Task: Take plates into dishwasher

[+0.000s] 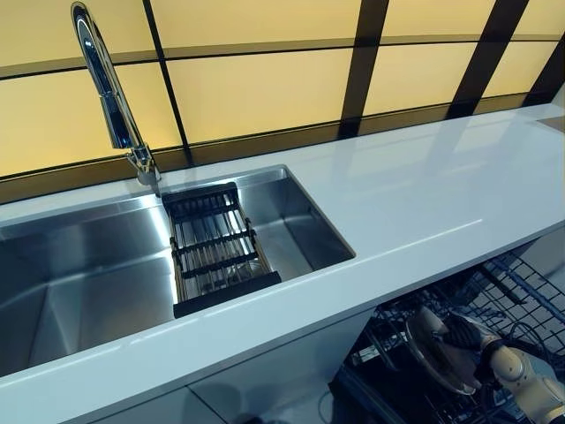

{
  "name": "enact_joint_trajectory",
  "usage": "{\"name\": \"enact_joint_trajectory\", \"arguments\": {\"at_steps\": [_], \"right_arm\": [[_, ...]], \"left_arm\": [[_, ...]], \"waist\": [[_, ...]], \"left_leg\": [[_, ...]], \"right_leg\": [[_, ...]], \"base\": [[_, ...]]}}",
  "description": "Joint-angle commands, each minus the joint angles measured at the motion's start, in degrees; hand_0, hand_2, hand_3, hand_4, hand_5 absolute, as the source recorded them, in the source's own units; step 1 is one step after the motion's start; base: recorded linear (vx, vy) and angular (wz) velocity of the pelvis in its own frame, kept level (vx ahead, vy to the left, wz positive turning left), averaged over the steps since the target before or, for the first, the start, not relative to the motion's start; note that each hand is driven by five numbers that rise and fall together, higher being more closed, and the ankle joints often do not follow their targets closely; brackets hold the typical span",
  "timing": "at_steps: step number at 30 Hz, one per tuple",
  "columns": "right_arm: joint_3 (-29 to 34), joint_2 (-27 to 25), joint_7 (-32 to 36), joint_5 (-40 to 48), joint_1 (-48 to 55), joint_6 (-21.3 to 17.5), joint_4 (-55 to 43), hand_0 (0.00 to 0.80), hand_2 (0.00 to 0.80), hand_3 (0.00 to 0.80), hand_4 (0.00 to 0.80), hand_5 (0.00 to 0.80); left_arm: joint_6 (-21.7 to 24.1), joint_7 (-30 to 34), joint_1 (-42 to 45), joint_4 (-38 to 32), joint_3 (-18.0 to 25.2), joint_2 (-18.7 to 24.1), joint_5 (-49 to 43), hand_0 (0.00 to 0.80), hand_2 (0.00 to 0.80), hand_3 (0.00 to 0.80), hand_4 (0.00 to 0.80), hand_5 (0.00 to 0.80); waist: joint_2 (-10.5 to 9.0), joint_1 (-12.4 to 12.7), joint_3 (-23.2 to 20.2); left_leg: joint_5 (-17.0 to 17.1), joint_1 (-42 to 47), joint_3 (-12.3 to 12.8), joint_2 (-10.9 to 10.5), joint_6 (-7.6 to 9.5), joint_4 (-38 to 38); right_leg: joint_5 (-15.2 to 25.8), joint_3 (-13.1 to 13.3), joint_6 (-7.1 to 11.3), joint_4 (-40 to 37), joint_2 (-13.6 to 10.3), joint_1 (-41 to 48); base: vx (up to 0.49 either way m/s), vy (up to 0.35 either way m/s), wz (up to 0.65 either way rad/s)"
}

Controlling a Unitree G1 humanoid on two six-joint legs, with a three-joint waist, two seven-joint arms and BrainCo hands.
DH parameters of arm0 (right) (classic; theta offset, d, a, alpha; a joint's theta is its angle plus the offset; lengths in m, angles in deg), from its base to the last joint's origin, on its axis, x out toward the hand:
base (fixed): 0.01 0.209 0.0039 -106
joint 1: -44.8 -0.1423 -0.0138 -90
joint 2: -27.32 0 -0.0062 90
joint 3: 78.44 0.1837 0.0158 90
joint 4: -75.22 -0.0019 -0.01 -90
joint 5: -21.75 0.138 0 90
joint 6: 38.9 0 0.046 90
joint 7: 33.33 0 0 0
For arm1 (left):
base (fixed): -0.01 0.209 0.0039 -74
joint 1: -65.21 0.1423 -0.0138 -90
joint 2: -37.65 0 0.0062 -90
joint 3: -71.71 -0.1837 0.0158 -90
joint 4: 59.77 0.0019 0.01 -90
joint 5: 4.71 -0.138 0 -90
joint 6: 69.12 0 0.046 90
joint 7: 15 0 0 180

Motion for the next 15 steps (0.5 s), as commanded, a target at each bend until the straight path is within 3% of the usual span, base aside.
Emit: {"name": "enact_joint_trajectory", "arguments": {"at_steps": [1,14,15], "right_arm": [[-1.8,0.3,-4.4,-2.5,-4.8,-1.8,2.2,0.8,0.8,0.8,0.8,0.8],[-2.2,1.0,-5.1,-3.7,-3.1,0.6,3.5,0.8,0.8,0.8,0.8,0.8],[-1.9,1.1,-6.1,-3.1,-2.9,0.7,3.5,0.596,0.596,0.596,0.596,0.596]], "left_arm": [[-0.1,1.1,-2.5,-0.1,-1.6,2.6,-2.3,0.0,0.0,0.0,0.0,0.0],[-0.5,1.8,-2.9,-0.1,-1.2,2.0,-3.3,0.0,0.0,0.0,0.0,0.0],[-0.4,1.8,-2.9,-0.1,-1.2,2.0,-3.4,0.0,0.0,0.0,0.0,0.0]], "waist": [[-2.08,2.9,-0.5],[-2.12,2.7,-1.0],[-2.14,2.7,-1.0]], "left_leg": [[-4.7,2.4,-2.2,-0.3,-0.38,0.1],[-4.7,2.1,-2.4,-0.3,-0.51,0.1],[-4.7,2.1,-2.4,-0.2,-0.53,0.1]], "right_leg": [[5.2,-1.1,6.28,0.6,-2.8,-4.4],[5.2,-1.1,6.4,0.5,-2.8,-4.6],[5.2,-1.1,6.39,0.5,-2.8,-4.6]], "base": [[-0.018,0.004,0.03],[-0.006,0.002,0.02],[0.0,0.0,0.0]]}}
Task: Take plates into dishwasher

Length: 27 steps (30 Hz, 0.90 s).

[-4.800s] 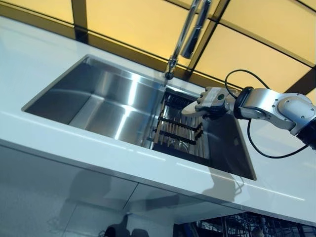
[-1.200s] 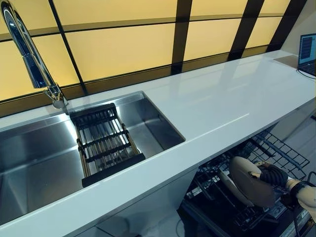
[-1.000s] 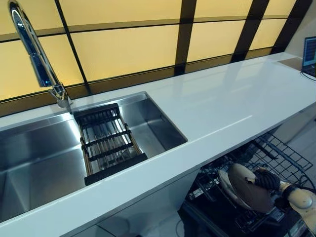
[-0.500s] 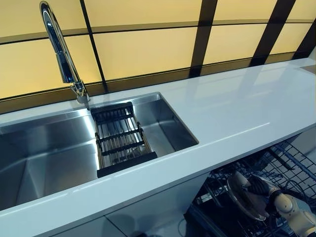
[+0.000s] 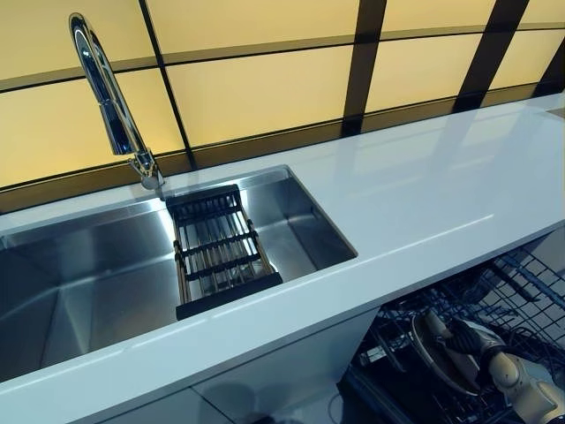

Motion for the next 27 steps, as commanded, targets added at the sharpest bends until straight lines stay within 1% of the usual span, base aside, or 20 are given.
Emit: {"name": "enact_joint_trajectory", "arguments": {"at_steps": [1,5,9,13,17,21,22,27], "right_arm": [[0.1,1.1,-3.3,0.4,-2.7,0.4,1.5,0.0,0.0,0.0,0.0,0.0],[1.3,1.6,-4.1,0.9,-2.4,0.7,1.5,0.0,0.0,0.0,0.0,0.0],[3.0,1.6,-4.5,1.3,-1.7,1.9,0.3,0.0,0.0,0.0,0.0,0.0],[5.1,0.5,-4.8,2.0,-0.9,2.1,-0.9,0.0,0.0,0.0,0.0,0.0],[6.8,-1.2,-4.1,3.3,-0.7,2.9,-2.5,0.0,0.0,0.0,0.0,0.0],[8.4,-3.1,-1.5,4.5,-1.2,4.4,-4.3,0.0,0.0,0.0,0.0,0.0],[9.3,-4.3,-0.1,5.6,-1.1,5.3,-5.1,0.0,0.0,0.0,0.0,0.0],[12.7,-7.1,2.6,10.3,-0.7,7.2,-6.0,0.0,0.0,0.0,0.0,0.0]], "left_arm": [[-0.3,0.6,-2.9,1.1,-1.2,2.0,-3.3,0.0,0.0,0.0,0.0,0.0],[-0.3,0.3,-2.8,1.0,-1.1,2.1,-3.1,0.0,0.0,0.0,0.0,0.0],[-0.4,0.3,-2.7,1.0,-0.6,2.2,-2.8,0.0,0.0,0.0,0.0,0.0],[-0.9,-1.5,-2.6,1.5,0.3,2.2,-2.0,0.0,0.0,0.0,0.0,0.0],[-3.6,-5.0,-2.7,3.3,2.1,2.2,-2.2,0.0,0.0,0.0,0.0,0.0],[-4.9,-6.7,-2.8,4.9,3.4,2.3,-2.8,0.0,0.0,0.0,0.0,0.0],[-5.2,-6.9,-2.9,5.1,4.0,2.5,-2.8,0.0,0.0,0.0,0.0,0.0],[-5.6,-8.2,-3.1,6.4,5.6,2.6,-1.1,0.0,0.0,0.0,0.0,0.0]], "waist": [[-3.84,2.7,-0.7],[-3.86,2.6,-0.7],[-3.83,2.4,-0.6],[-4.06,2.1,-0.7],[-4.52,1.9,-0.8],[-5.02,1.6,-1.2],[-5.21,1.4,-1.3],[-6.08,0.9,-1.8]], "left_leg": [[-4.8,2.8,-1.8,-0.2,-0.5,0.1],[-4.9,2.8,-1.8,-0.1,-0.49,0.1],[-4.9,2.9,-1.7,-0.2,-0.37,0.1],[-5.0,3.0,-1.7,-0.3,-0.25,0.1],[-4.9,3.1,-1.6,-0.2,-0.24,0.1],[-5.0,3.2,-1.4,-0.1,-0.33,0.1],[-5.1,3.3,-1.3,0.0,-0.35,0.1],[-5.2,3.7,-0.7,0.3,-0.42,0.1]], "right_leg": [[5.3,-0.4,6.47,0.5,-2.8,-4.3],[5.3,-0.1,6.45,0.5,-2.7,-4.3],[5.3,0.1,6.44,0.6,-2.6,-4.3],[5.3,0.4,6.38,0.5,-2.4,-4.2],[5.3,0.5,6.29,0.5,-2.3,-4.2],[5.2,0.8,6.21,0.5,-2.1,-4.0],[5.2,1.0,6.17,0.4,-2.0,-3.9],[5.2,1.3,6.06,0.5,-1.8,-3.7]], "base": [[0.0,0.0,0.0],[0.0,0.0,0.0],[0.0,0.0,0.0],[0.0,0.0,0.0],[0.0,0.0,0.0],[0.006,0.009,0.0],[0.017,0.03,0.0],[0.004,0.032,0.0]]}}
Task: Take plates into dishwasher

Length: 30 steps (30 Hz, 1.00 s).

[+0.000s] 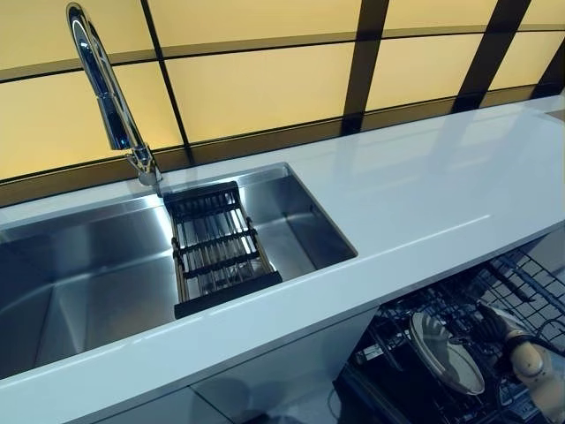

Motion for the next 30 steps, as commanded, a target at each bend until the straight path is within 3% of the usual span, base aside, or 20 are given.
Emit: {"name": "enact_joint_trajectory", "arguments": {"at_steps": [1,9,11,15,18,20,22,23,25,27,30], "right_arm": [[3.8,-3.6,1.8,4.8,-2.5,2.1,-0.7,0.0,0.0,0.0,0.0,0.0],[9.7,-8.0,3.1,11.2,-1.2,5.4,0.7,0.0,0.0,0.0,0.0,0.0],[11.5,-10.1,4.4,14.7,-1.0,7.7,3.3,0.0,0.0,0.0,0.0,0.0],[14.4,-12.0,5.1,17.3,0.9,8.5,7.2,0.0,0.0,0.0,0.0,0.0],[18.2,-12.6,5.6,19.1,4.9,8.7,10.2,0.0,0.0,0.0,0.0,0.0],[19.6,-12.7,6.8,19.8,6.1,9.1,11.1,0.0,0.0,0.0,0.0,0.0],[19.7,-12.8,6.7,20.8,5.4,9.0,12.3,0.0,0.0,0.0,0.0,0.0],[20.0,-13.3,7.0,21.5,4.2,9.1,13.2,0.0,0.0,0.0,0.0,0.0],[20.1,-13.8,7.4,21.7,3.2,9.0,14.4,0.0,0.0,0.0,0.0,0.0],[19.8,-14.2,7.8,22.6,1.1,8.7,17.5,0.0,0.0,0.0,0.0,0.0],[18.2,-14.1,7.5,22.6,-1.9,7.8,22.6,0.0,0.0,0.0,0.0,0.0]], "left_arm": [[-0.8,-2.1,-2.6,4.6,2.1,2.6,0.8,0.0,0.0,0.0,0.0,0.0],[-1.9,-4.8,-2.5,7.0,5.0,3.5,2.8,0.0,0.0,0.0,0.0,0.0],[-2.5,-5.1,-2.4,8.1,5.7,3.9,2.2,0.0,0.0,0.0,0.0,0.0],[-3.0,-5.1,-2.5,8.8,5.7,4.3,0.3,0.0,0.0,0.0,0.0,0.0],[-4.3,-5.0,-3.2,8.9,5.4,5.7,-2.0,0.0,0.0,0.0,0.0,0.0],[-4.8,-5.6,-3.7,8.8,5.9,6.6,-1.8,0.0,0.0,0.0,0.0,0.0],[-5.7,-6.2,-3.9,8.2,6.4,7.5,-1.0,0.0,0.0,0.0,0.0,0.0],[-6.6,-6.4,-4.1,7.8,6.3,8.5,-0.2,0.0,0.0,0.0,0.0,0.0],[-7.1,-6.9,-4.3,7.5,6.1,9.0,0.3,0.0,0.0,0.0,0.0,0.0],[-7.4,-7.6,-4.6,7.8,5.9,10.2,2.4,0.0,0.0,0.0,0.0,0.0],[-7.2,-7.4,-4.1,8.7,5.5,11.1,2.7,0.0,0.0,0.0,0.0,0.0]], "waist": [[-4.79,1.0,-2.5],[-6.5,0.5,-3.2],[-7.41,0.4,-3.5],[-8.37,0.2,-3.4],[-9.72,-0.7,-2.4],[-10.67,-1.3,-1.8],[-10.65,-1.1,-0.8],[-9.96,-0.3,-0.4],[-9.48,0.5,-0.7],[-8.7,2.6,-2.1],[-8.88,6.0,-3.7]], "left_leg": [[-5.2,3.7,-0.6,0.4,-0.42,0.1],[-5.5,4.3,-0.3,0.5,-0.09,0.1],[-5.8,4.8,-0.2,0.5,0.28,0.1],[-5.8,5.3,0.2,0.5,0.76,0.1],[-5.9,6.0,0.7,0.1,1.01,0.7],[-6.2,6.9,0.9,-0.2,0.53,1.1],[-6.0,7.5,2.0,0.4,0.18,1.2],[-5.2,7.0,3.2,1.0,0.52,0.8],[-4.4,6.0,3.9,1.3,0.78,0.6],[-2.4,2.3,5.2,2.3,0.89,1.0],[-1.4,-2.0,6.1,3.1,0.79,2.7]], "right_leg": [[5.1,1.0,6.05,0.4,-1.8,-3.7],[4.8,1.0,5.87,1.0,-1.5,-3.1],[4.8,1.2,5.85,1.5,-1.6,-2.8],[4.7,1.9,6.21,3.7,-1.7,-3.5],[7.4,2.6,7.67,4.9,-2.2,-6.1],[12.1,2.7,9.5,2.5,-3.1,-8.1],[13.4,0.7,10.21,3.5,-3.4,-10.2],[12.7,-1.1,9.98,6.8,-3.9,-9.9],[11.9,-1.6,9.59,9.0,-4.4,-9.2],[10.7,-2.4,8.59,12.8,-6.2,-6.1],[11.4,-3.2,8.72,14.5,-9.0,-0.3]], "base": [[-0.01,0.044,-0.02],[-0.017,0.07,-0.05],[0.012,0.11,-0.02],[0.035,0.076,0.0],[0.059,-0.011,-0.04],[-0.033,-0.049,-0.17],[-0.169,-0.009,-0.47],[-0.268,-0.013,-0.71],[-0.282,-0.015,-0.78],[-0.4,-0.075,-0.6],[-0.338,-0.088,-0.53]]}}
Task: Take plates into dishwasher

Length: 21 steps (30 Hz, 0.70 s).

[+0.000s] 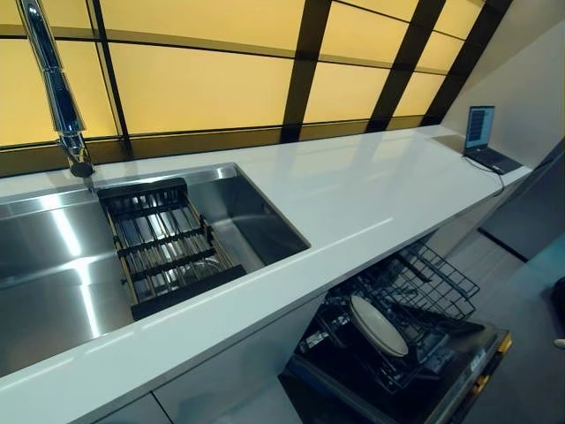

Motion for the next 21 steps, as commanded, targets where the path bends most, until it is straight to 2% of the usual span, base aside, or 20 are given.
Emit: {"name": "enact_joint_trajectory", "arguments": {"at_steps": [1,2,6,7,8,9,10,11,12,13,14,16,17,19,21], "right_arm": [[-0.3,-4.0,-0.7,1.4,-7.8,-2.3,4.7,0.0,0.0,0.0,0.0,0.0],[-1.6,-4.5,0.3,0.4,-10.3,-2.8,7.9,0.0,0.0,0.0,0.0,0.0],[-4.5,-4.7,1.1,0.0,-14.0,-1.6,10.1,0.0,0.0,0.0,0.0,0.0],[-5.2,-4.4,1.1,-0.2,-14.5,-1.1,10.1,0.0,0.0,0.0,0.0,0.0],[-5.6,-4.2,1.2,-0.2,-14.7,-1.1,10.4,0.0,0.0,0.0,0.0,0.0],[-5.6,-4.2,1.3,-0.1,-14.7,-1.1,10.5,0.0,0.0,0.0,0.0,0.0],[-5.6,-3.8,1.4,0.3,-14.7,-1.0,10.7,0.0,0.0,0.0,0.0,0.0],[-5.6,-3.5,1.3,0.6,-14.7,-1.0,10.9,0.0,0.0,0.0,0.0,0.0],[-5.4,-2.4,0.3,1.8,-14.2,-1.0,11.4,0.0,0.0,0.0,0.0,0.0],[-5.2,-2.3,0.1,2.0,-14.1,-1.1,11.6,0.0,0.0,0.0,0.0,0.0],[-5.4,-1.5,-0.4,3.2,-14.2,-1.0,12.3,0.0,0.0,0.0,0.0,0.0],[-5.3,-0.7,-1.5,5.0,-13.6,-0.6,12.2,0.0,0.0,0.0,0.0,0.0],[-5.4,-0.2,-1.8,5.6,-13.3,0.0,11.9,0.0,0.0,0.0,0.0,0.0],[-5.3,0.5,-0.2,3.0,-12.7,2.4,10.9,0.0,0.0,0.0,0.0,0.0],[-5.4,0.2,2.1,2.4,-12.8,3.8,11.3,0.0,0.0,0.0,0.0,0.0]], "left_arm": [[-0.9,-0.6,0.9,2.7,0.7,1.5,1.1,0.0,0.0,0.0,0.0,0.0],[-0.4,0.0,1.2,3.4,0.8,1.9,0.8,0.0,0.0,0.0,0.0,0.0],[-0.3,0.5,1.0,3.8,0.7,2.1,0.9,0.0,0.0,0.0,0.0,0.0],[0.1,0.6,0.6,4.1,0.5,2.0,0.6,0.0,0.0,0.0,0.0,0.0],[0.4,0.4,-0.2,4.0,0.1,2.0,0.7,0.0,0.0,0.0,0.0,0.0],[0.4,0.4,-0.4,4.0,0.0,2.0,0.7,0.0,0.0,0.0,0.0,0.0],[1.0,-0.3,-0.9,3.9,-0.3,2.0,1.6,0.0,0.0,0.0,0.0,0.0],[1.3,-0.9,-1.3,3.6,-0.5,1.9,2.3,0.0,0.0,0.0,0.0,0.0],[1.2,-1.9,-2.9,3.0,-0.6,1.9,3.4,0.0,0.0,0.0,0.0,0.0],[1.2,-2.0,-3.2,2.9,-0.6,1.8,3.3,0.0,0.0,0.0,0.0,0.0],[1.3,-3.0,-4.3,2.8,-0.7,1.8,4.3,0.0,0.0,0.0,0.0,0.0],[1.4,-2.7,-4.7,2.9,-0.5,1.9,3.8,0.0,0.0,0.0,0.0,0.0],[1.5,-2.7,-4.5,3.0,-0.3,1.9,3.9,0.0,0.0,0.0,0.0,0.0],[1.8,-1.8,-1.4,3.6,1.3,1.8,3.2,0.0,0.0,0.0,0.0,0.0],[2.7,-1.0,2.1,4.6,3.3,1.7,2.9,0.0,0.0,0.0,0.0,0.0]], "waist": [[-2.61,4.7,-4.5],[-2.95,6.2,-5.2],[-3.15,6.9,-6.0],[-3.17,6.7,-6.0],[-2.89,6.7,-5.7],[-2.87,6.7,-5.6],[-2.93,6.9,-5.0],[-2.98,7.1,-4.5],[-3.43,7.9,-3.4],[-3.45,8.0,-3.2],[-3.49,8.7,-2.2],[-2.93,9.2,-1.5],[-2.54,9.3,-1.1],[-0.73,10.1,0.1],[0.16,11.4,1.0]], "left_leg": [[-2.0,-3.8,-5.9,-3.6,-1.22,3.4],[-1.7,-5.4,-5.4,-3.4,-1.04,4.2],[-1.9,-6.5,-5.3,-3.1,-0.44,5.2],[-2.0,-6.9,-6.1,-3.2,-0.3,5.6],[-1.8,-8.9,-6.6,-2.4,-0.19,7.2],[-1.9,-9.3,-6.7,-2.2,-0.16,7.6],[-1.8,-11.5,-6.6,-1.5,-0.01,9.5],[-1.6,-13.0,-6.3,-0.9,0.09,10.7],[-1.1,-17.6,-5.3,-0.2,0.04,13.7],[-0.9,-18.5,-5.1,-0.1,-0.01,13.9],[0.6,-20.9,-4.4,0.4,-0.59,13.8],[3.3,-22.1,-4.6,0.5,-1.69,12.0],[4.8,-22.0,-5.0,0.3,-2.46,10.5],[7.2,-20.6,-5.9,-0.1,-3.99,2.4],[8.8,-24.0,-7.1,0.7,-5.44,0.5]], "right_leg": [[11.4,0.5,1.28,-6.6,-8.2,8.3],[12.6,0.3,1.81,-6.3,-9.0,10.5],[12.9,1.9,2.16,-4.9,-8.4,11.5],[11.5,2.7,1.69,-5.2,-7.7,11.1],[7.1,3.7,0.45,-5.8,-5.5,10.4],[6.5,3.8,0.31,-5.6,-5.2,10.3],[3.9,3.8,-0.55,-4.9,-4.0,10.3],[2.2,3.7,-1.13,-4.7,-3.1,10.5],[-3.2,2.3,-2.96,-5.5,-0.6,12.4],[-4.0,2.1,-3.44,-5.9,0.0,12.8],[-6.5,1.6,-4.79,-6.8,2.0,13.3],[-9.4,2.1,-6.42,-8.0,4.2,14.5],[-10.2,2.4,-7.01,-8.2,5.2,14.6],[-13.3,3.0,-8.16,-6.8,7.2,14.5],[-13.8,3.8,-9.88,-7.5,8.5,15.4]], "base": [[-0.428,-0.137,-0.74],[-0.309,-0.113,-0.63],[-0.254,-0.169,-0.72],[-0.303,-0.331,-0.05],[-0.278,-0.311,0.32],[-0.285,-0.295,0.56],[-0.238,-0.206,0.35],[-0.5,-0.399,0.29],[-0.431,-0.326,0.17],[-0.641,-0.439,0.72],[-0.458,-0.284,0.44],[-0.431,-0.261,0.13],[-0.38,-0.21,0.52],[-0.249,-0.149,0.47],[-0.088,-0.073,-0.09]]}}
